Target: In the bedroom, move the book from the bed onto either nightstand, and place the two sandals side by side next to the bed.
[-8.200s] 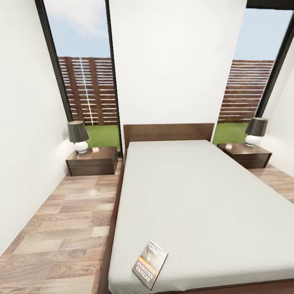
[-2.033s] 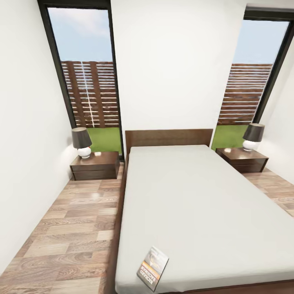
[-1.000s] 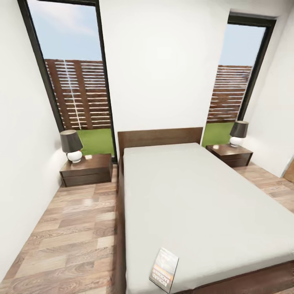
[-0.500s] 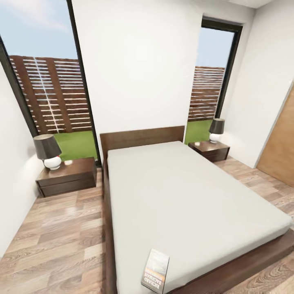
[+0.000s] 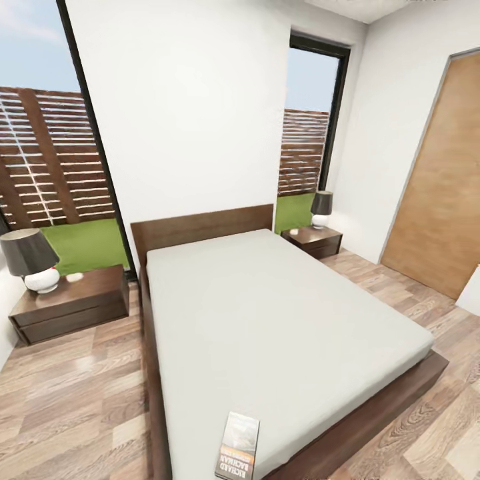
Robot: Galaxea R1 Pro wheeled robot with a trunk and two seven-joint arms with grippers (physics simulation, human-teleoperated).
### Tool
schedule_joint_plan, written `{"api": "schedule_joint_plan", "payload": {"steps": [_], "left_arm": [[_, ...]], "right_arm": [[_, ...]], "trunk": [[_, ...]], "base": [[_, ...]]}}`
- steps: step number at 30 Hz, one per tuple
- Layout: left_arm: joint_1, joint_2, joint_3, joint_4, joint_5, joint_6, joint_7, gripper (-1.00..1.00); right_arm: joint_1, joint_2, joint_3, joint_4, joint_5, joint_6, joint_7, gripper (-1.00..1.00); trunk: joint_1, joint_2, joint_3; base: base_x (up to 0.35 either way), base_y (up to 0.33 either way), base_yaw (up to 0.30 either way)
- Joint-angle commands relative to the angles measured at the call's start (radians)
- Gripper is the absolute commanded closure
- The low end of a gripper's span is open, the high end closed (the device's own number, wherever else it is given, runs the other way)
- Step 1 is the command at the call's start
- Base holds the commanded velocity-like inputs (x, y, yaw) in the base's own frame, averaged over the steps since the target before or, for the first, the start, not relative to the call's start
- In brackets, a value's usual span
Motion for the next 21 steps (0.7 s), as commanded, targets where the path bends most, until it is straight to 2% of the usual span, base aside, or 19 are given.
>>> {"api": "schedule_joint_plan", "payload": {"steps": [1, 8, 21], "left_arm": [[-0.001, 0.0, -0.008, 0.001, 0.011, -0.003, -0.004, -1.0], [-0.001, 0.0, -0.008, 0.0, 0.011, -0.002, -0.004, -1.0], [-0.001, -0.001, -0.008, 0.0, 0.011, -0.002, -0.003, -1.0]], "right_arm": [[-0.001, 0.0, -0.009, -0.002, 0.008, 0.004, 0.006, -1.0], [-0.001, 0.002, -0.009, -0.007, 0.008, 0.003, 0.006, -1.0], [-0.002, -0.001, -0.01, -0.023, 0.005, 0.004, 0.006, -1.0]], "trunk": [[0.001, -0.002, -0.002], [0.001, -0.002, -0.002], [0.001, -0.002, -0.002]], "base": [[0.008, 0.007, -0.237], [0.004, 0.003, -0.107], [0.0, 0.0, -0.012]]}}
